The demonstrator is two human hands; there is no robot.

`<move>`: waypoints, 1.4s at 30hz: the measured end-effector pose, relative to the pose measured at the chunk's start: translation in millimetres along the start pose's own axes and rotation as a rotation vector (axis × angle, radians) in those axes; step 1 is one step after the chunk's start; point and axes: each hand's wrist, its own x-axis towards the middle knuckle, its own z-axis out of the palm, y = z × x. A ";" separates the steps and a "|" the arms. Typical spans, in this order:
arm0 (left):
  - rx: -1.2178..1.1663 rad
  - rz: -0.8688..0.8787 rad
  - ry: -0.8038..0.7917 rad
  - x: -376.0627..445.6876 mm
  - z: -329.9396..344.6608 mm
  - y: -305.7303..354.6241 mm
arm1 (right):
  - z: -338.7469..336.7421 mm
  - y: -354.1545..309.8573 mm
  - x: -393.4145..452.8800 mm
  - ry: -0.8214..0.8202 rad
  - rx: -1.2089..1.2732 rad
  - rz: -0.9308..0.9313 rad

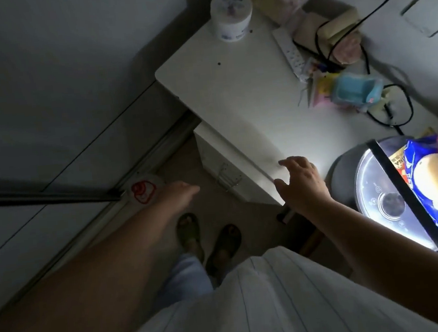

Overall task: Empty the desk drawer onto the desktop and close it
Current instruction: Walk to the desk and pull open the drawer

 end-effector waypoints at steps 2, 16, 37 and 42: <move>-0.199 -0.051 0.001 12.0 11.7 9.7 | 5.0 -1.3 10.2 -0.012 -0.056 -0.024; -0.797 -0.203 -0.185 68.8 63.3 53.4 | 25.9 13.1 26.8 -0.037 -0.219 -0.055; -1.005 -0.225 -0.126 60.9 58.4 -5.4 | 32.9 3.8 16.4 -0.057 -0.148 -0.015; -1.021 -0.247 -0.104 50.3 47.7 -33.1 | 41.0 -3.0 4.9 -0.046 -0.097 0.004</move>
